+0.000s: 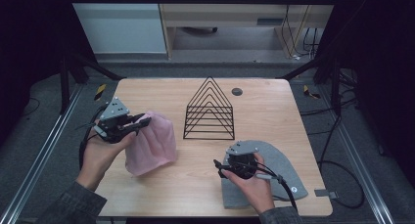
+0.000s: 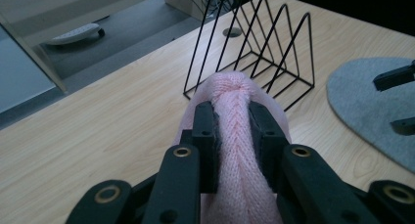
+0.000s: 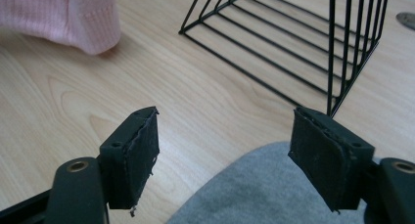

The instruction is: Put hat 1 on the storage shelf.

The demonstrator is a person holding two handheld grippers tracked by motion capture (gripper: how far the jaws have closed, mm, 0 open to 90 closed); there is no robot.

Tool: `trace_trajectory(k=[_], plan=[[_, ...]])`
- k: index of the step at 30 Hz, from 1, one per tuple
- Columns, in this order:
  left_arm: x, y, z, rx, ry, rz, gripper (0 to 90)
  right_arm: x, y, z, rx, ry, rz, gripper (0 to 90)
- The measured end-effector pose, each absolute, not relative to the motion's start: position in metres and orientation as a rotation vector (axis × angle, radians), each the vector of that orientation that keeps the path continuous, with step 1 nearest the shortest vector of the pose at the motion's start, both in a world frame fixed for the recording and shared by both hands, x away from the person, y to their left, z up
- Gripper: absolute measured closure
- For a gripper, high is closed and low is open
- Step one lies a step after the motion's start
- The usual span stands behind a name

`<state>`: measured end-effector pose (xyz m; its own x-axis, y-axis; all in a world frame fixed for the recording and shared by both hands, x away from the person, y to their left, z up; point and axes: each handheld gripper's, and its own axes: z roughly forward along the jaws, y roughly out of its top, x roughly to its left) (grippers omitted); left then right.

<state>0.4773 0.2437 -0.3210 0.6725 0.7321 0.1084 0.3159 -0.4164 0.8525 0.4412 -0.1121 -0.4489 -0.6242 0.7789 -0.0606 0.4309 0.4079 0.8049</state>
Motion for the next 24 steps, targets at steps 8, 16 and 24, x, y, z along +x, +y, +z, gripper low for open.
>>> trace_trajectory(k=[8, 16, 24], plan=[[0.479, 0.226, -0.307, 1.985, 0.776, 0.594, 75.8, 0.442, -0.098, -0.432, 0.987, 2.234, 1.176, 30.2], [0.474, 0.216, -0.295, 2.006, 0.719, 0.608, 75.8, 0.439, -0.084, -0.427, 0.912, 2.302, 1.207, 34.0], [0.481, 0.204, -0.279, 1.997, 0.689, 0.610, 75.8, 0.451, -0.056, -0.432, 0.869, 2.374, 1.242, 37.0]])
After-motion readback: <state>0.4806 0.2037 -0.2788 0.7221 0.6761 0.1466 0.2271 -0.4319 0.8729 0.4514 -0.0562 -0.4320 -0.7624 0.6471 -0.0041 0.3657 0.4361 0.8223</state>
